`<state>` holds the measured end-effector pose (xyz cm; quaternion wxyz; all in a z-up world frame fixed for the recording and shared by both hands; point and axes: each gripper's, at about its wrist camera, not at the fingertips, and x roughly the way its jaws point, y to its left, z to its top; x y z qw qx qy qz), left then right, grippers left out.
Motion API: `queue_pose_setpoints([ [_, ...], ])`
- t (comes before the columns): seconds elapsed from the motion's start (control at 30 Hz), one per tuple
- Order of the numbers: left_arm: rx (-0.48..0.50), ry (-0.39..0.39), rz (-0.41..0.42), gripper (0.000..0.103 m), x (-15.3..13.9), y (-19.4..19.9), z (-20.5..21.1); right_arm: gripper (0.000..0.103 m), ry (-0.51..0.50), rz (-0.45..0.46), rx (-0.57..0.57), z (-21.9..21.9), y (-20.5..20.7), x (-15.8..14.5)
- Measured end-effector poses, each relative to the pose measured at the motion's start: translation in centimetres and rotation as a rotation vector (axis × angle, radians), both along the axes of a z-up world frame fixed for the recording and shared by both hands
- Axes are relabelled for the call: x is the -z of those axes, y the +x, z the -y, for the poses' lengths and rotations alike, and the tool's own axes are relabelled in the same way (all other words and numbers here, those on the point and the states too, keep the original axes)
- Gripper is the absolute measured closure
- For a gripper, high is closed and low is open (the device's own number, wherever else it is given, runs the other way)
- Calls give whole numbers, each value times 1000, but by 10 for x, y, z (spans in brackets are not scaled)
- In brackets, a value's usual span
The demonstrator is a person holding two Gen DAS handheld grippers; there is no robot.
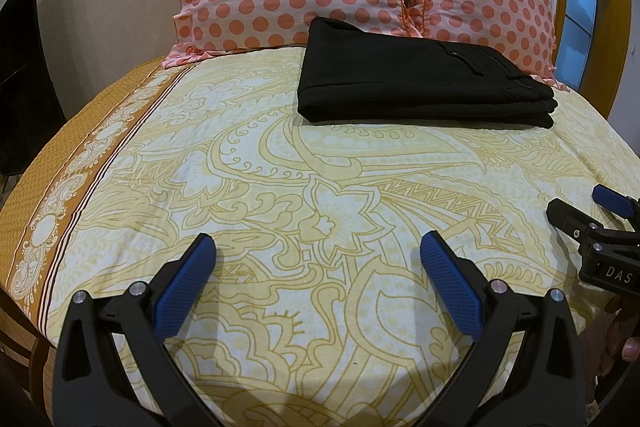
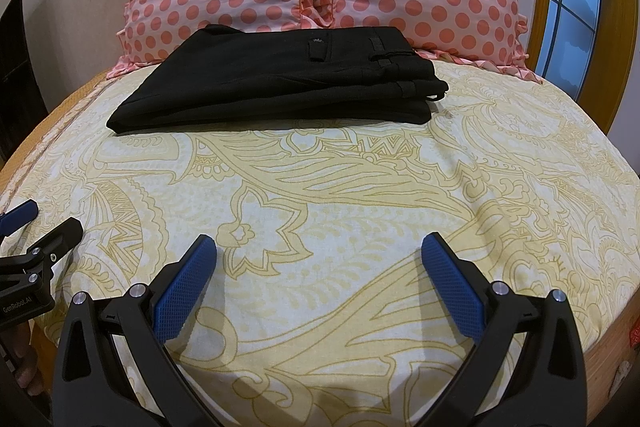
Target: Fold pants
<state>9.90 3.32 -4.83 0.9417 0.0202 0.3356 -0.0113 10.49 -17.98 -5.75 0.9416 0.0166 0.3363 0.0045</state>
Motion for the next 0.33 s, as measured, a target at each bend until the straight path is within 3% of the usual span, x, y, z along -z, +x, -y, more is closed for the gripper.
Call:
queue_pose_setpoints([
  [0.33, 6, 2, 1, 2, 2, -1, 5, 1, 0, 1, 0, 0, 0, 0],
])
